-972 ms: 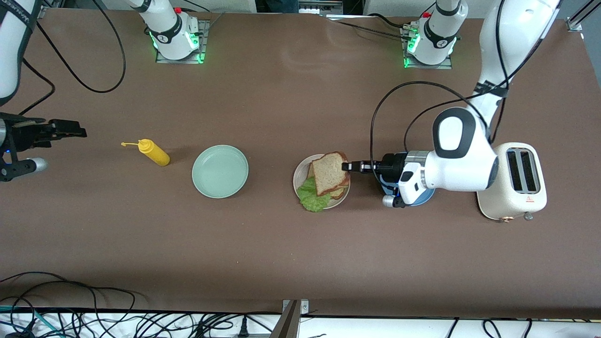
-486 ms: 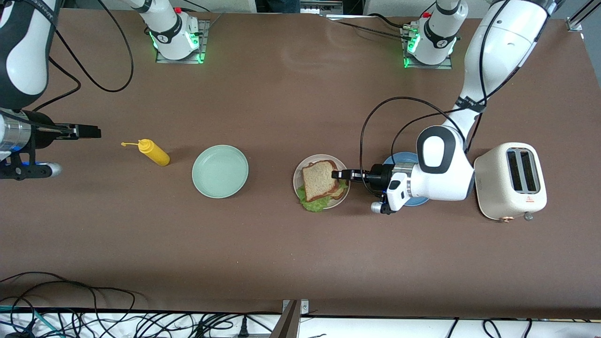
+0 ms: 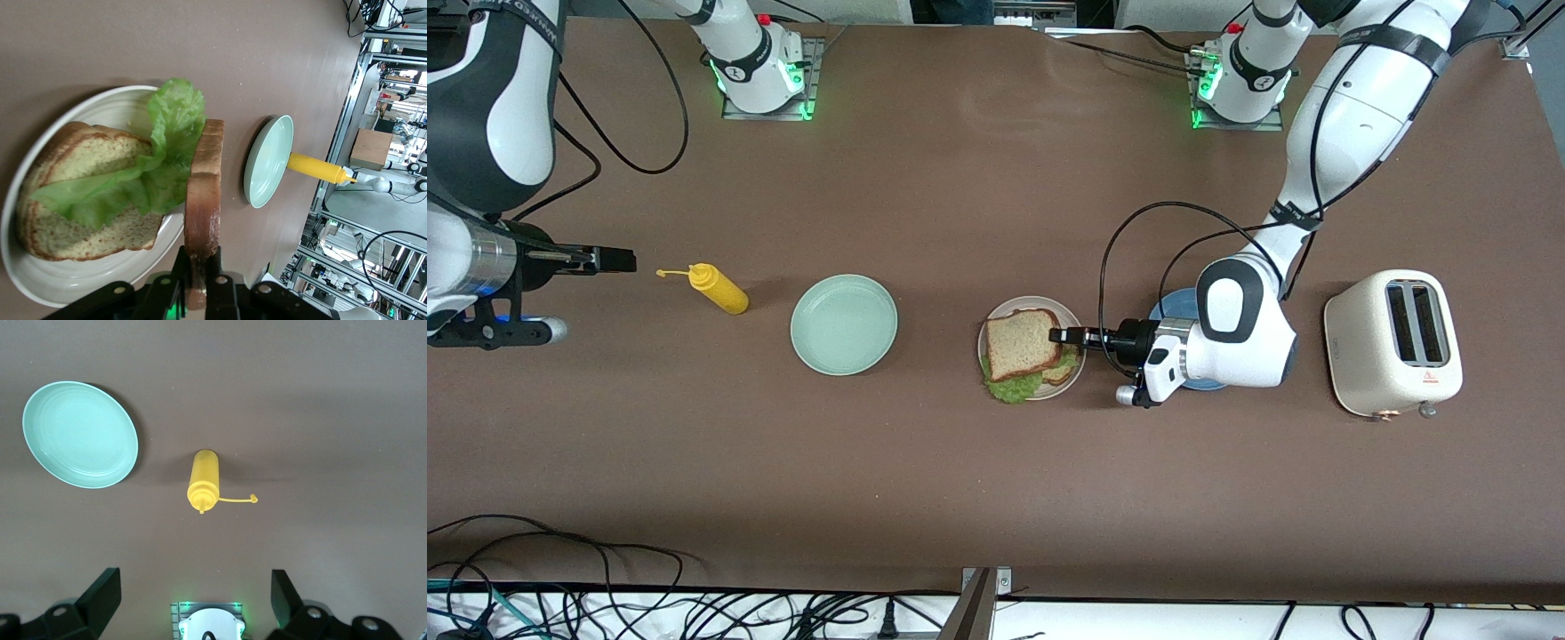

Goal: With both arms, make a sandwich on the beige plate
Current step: 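Carry the bread slice onto the lettuce on the beige plate, left gripper, then open the left gripper to release the bread on the sandwich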

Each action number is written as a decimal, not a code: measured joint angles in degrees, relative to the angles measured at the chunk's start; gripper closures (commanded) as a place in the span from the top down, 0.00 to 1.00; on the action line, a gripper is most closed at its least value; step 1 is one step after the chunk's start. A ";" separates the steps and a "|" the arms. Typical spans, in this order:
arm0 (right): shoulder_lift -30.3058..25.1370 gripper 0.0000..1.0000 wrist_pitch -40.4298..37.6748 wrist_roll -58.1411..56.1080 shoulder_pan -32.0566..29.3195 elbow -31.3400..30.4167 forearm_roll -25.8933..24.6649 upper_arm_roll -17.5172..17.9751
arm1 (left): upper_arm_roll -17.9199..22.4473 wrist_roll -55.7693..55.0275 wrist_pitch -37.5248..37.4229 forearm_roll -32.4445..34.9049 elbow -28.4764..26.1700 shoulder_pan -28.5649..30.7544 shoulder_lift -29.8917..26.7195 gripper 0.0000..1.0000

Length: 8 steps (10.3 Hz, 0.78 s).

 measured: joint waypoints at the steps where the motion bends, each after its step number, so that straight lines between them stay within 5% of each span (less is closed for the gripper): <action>1: -0.06 1.00 0.19 1.60 0.02 0.00 -0.10 0.66 | 0.08 0.17 0.01 0.00 0.00 0.42 0.03 1.00; 3: -1.02 1.00 0.62 2.41 -2.72 -0.01 -1.62 4.88 | 0.21 0.56 0.01 0.22 0.11 1.60 0.00 1.00; 6: -3.69 1.00 1.14 6.04 -15.18 -0.05 -6.72 20.87 | 0.35 1.07 -0.11 10.12 0.64 4.37 -1.71 1.00; 8: -4.43 1.00 1.27 8.17 -20.46 -0.14 -7.11 27.15 | 0.36 1.04 -0.81 16.90 0.78 6.80 -3.80 1.00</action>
